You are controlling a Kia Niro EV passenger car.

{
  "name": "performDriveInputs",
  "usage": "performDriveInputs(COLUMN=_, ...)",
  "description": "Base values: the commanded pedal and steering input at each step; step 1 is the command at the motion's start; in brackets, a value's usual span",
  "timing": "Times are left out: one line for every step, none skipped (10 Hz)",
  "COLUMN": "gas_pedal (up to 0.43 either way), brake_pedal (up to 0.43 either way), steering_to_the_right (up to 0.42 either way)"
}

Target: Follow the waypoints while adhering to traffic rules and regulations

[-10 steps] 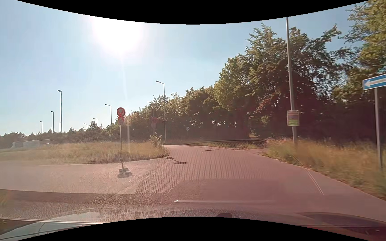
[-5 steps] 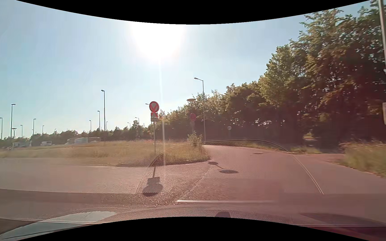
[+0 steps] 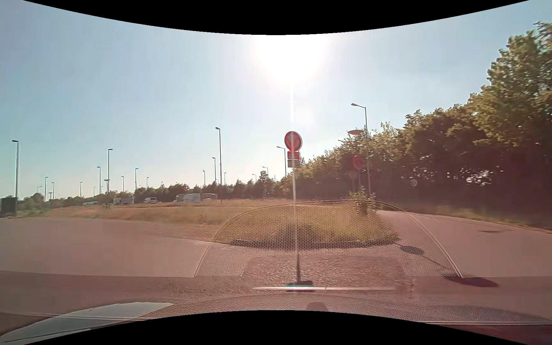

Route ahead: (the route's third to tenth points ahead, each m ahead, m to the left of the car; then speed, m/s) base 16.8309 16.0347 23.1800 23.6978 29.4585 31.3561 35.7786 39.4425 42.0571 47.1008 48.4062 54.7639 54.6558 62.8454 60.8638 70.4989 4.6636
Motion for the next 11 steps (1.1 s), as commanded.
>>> performDriveInputs(gas_pedal=0.15, brake_pedal=0.006, steering_to_the_right=-0.458)
performDriveInputs(gas_pedal=0.157, brake_pedal=0.006, steering_to_the_right=-0.457)
performDriveInputs(gas_pedal=0.157, brake_pedal=0.006, steering_to_the_right=-0.456)
performDriveInputs(gas_pedal=0.157, brake_pedal=0.006, steering_to_the_right=-0.455)
performDriveInputs(gas_pedal=0.157, brake_pedal=0.006, steering_to_the_right=-0.456)
performDriveInputs(gas_pedal=0.157, brake_pedal=0.006, steering_to_the_right=-0.455)
performDriveInputs(gas_pedal=0.157, brake_pedal=0.006, steering_to_the_right=-0.446)
performDriveInputs(gas_pedal=0.157, brake_pedal=0.006, steering_to_the_right=-0.436)
performDriveInputs(gas_pedal=0.177, brake_pedal=0.006, steering_to_the_right=-0.421)
performDriveInputs(gas_pedal=0.189, brake_pedal=0.006, steering_to_the_right=-0.396)
performDriveInputs(gas_pedal=0.197, brake_pedal=0.006, steering_to_the_right=-0.37)
